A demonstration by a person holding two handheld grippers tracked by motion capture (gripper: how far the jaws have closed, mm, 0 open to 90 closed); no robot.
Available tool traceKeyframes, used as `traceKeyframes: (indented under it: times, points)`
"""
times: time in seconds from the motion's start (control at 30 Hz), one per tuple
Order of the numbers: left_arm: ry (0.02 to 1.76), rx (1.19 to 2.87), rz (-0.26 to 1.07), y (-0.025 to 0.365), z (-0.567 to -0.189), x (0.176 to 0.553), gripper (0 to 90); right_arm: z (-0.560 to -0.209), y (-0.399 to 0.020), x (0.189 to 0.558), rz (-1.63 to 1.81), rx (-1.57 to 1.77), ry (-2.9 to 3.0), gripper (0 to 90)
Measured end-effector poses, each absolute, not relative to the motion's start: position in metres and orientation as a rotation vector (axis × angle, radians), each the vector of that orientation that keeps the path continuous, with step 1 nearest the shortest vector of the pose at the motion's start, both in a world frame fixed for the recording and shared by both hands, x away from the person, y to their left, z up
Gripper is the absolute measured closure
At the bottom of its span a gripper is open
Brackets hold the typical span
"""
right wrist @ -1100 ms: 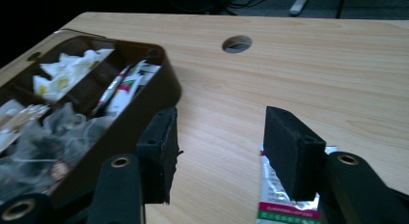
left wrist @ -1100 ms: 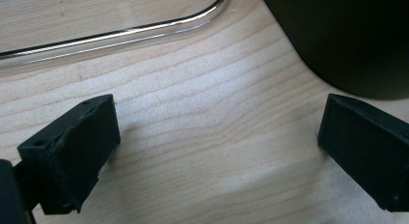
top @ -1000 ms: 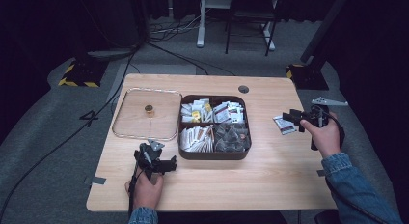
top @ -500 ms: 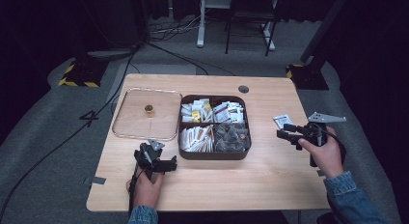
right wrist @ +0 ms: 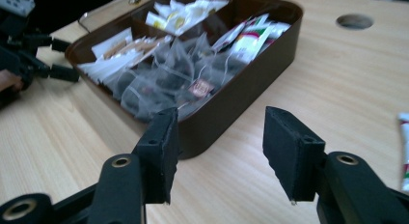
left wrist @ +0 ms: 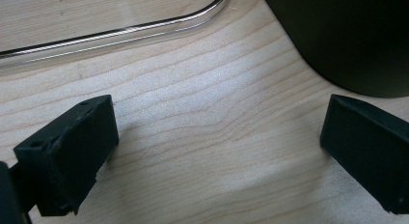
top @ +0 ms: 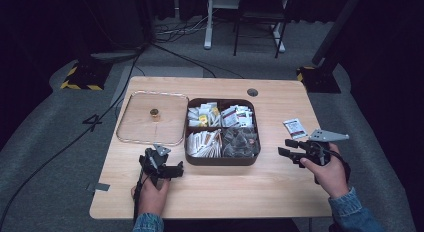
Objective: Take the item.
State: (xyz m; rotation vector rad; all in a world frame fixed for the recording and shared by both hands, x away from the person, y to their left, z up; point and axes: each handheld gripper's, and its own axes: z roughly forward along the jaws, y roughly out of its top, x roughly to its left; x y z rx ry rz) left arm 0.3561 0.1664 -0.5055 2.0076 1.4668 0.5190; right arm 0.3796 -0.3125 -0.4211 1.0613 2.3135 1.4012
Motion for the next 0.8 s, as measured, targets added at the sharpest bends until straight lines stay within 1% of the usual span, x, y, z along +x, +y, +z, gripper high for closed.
traceKeyframes:
  times: [0.5, 0.8]
  points:
    - [1.466, 2.009, 0.519, 0.166, -0.505, 0.356, 0.2, -0.466, -0.285, 0.377, 1.268, 0.982, 2.523, 44.6]
    - [1.466, 2.010, 0.519, 0.166, -0.505, 0.356, 0.2, -0.483, -0.270, 0.373, 1.219, 0.924, 2.584, 42.8]
